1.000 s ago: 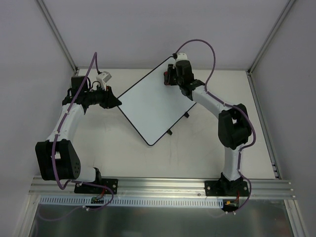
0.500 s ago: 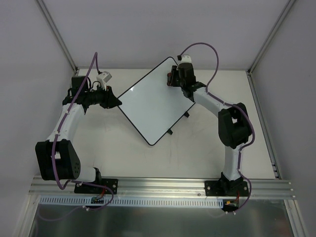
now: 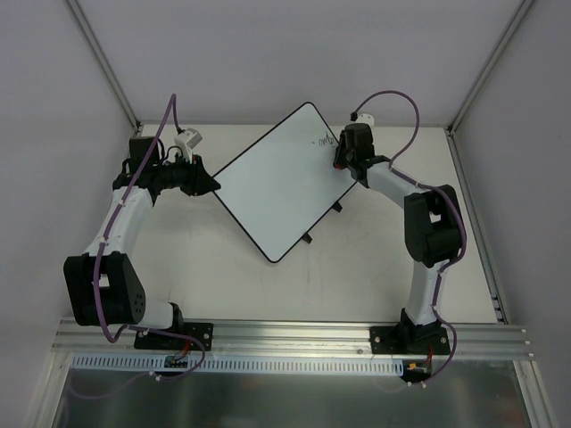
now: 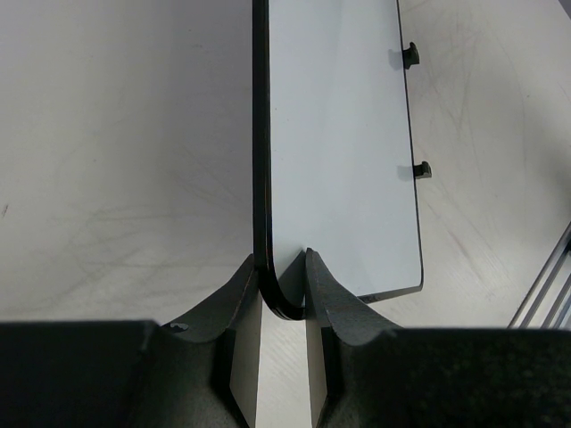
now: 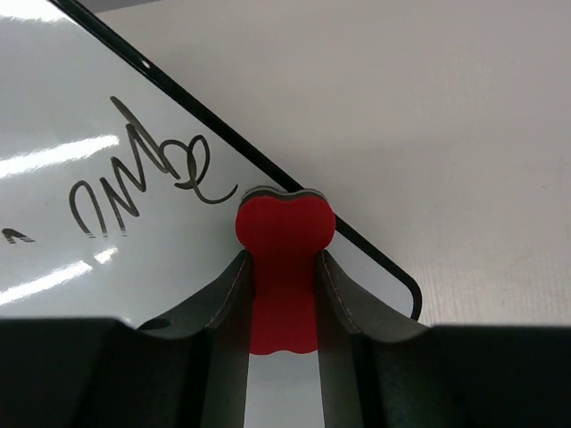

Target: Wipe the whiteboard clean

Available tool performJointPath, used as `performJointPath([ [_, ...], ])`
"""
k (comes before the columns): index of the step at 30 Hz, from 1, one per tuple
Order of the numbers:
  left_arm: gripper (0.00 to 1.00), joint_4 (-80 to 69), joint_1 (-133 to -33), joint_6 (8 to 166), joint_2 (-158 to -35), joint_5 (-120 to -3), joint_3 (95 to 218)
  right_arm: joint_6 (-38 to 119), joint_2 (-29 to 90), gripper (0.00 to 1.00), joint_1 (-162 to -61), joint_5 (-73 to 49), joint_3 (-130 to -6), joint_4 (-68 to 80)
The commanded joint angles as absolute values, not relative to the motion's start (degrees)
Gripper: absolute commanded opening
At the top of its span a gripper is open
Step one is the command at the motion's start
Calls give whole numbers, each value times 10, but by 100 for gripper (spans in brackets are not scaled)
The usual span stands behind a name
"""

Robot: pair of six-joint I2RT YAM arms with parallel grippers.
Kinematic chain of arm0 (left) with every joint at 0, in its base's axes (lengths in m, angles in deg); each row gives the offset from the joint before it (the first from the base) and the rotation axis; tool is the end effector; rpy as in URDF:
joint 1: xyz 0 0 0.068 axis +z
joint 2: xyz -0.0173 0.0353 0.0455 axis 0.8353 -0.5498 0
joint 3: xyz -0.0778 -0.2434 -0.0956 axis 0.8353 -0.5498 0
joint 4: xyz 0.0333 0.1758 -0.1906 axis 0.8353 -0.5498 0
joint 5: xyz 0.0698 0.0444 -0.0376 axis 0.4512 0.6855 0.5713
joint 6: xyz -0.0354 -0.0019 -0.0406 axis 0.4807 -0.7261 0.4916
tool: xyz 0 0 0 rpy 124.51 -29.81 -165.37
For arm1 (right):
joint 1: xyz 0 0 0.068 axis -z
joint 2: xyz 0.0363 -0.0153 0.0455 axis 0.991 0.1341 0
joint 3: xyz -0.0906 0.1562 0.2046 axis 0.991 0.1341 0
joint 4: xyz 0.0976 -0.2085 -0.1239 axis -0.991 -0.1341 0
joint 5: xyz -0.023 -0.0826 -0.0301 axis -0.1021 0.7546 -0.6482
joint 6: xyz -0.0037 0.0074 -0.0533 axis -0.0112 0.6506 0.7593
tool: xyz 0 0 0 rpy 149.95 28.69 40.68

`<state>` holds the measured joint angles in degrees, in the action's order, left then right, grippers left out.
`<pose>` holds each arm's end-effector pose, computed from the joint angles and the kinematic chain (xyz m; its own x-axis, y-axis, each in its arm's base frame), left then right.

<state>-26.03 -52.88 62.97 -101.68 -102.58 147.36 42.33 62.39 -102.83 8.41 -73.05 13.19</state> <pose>0.3081 -0.0068 0.3024 -0.4374 0.1162 -0.8917 0.6882 0.6815 -0.2488 0.4342 0.1543 0.2279 -0.4194 -0.0620 -0.9057 -0.1178 0.9929 -0.0134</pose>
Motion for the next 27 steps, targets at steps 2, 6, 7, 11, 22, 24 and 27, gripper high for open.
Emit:
performJointPath([
  [2, 0, -253, -551, 568, -1014, -1029, 1478, 470, 622, 0, -1067, 55, -796, 118],
  [6, 0, -254, -550, 568, -1016, -1029, 1478, 526, 642, 1, -1094, 40, -862, 116],
  [7, 0, -254, -551, 568, -1016, -1029, 1478, 537, 652, 1, -1099, 36, -876, 114],
  [11, 0, -254, -551, 568, -1013, -1029, 1477, 538, 677, 1, -1122, 15, -936, 109],
  [22, 0, -255, -551, 566, -1011, -1025, 1476, 449, 692, 1, -1102, 72, -902, 110],
  [24, 0, -255, -551, 566, -1010, -1024, 1476, 431, 685, 1, -1084, 79, -867, 109],
  [27, 0, -255, -551, 565, -1011, -1023, 1476, 423, 675, 1, -1070, 101, -828, 106],
])
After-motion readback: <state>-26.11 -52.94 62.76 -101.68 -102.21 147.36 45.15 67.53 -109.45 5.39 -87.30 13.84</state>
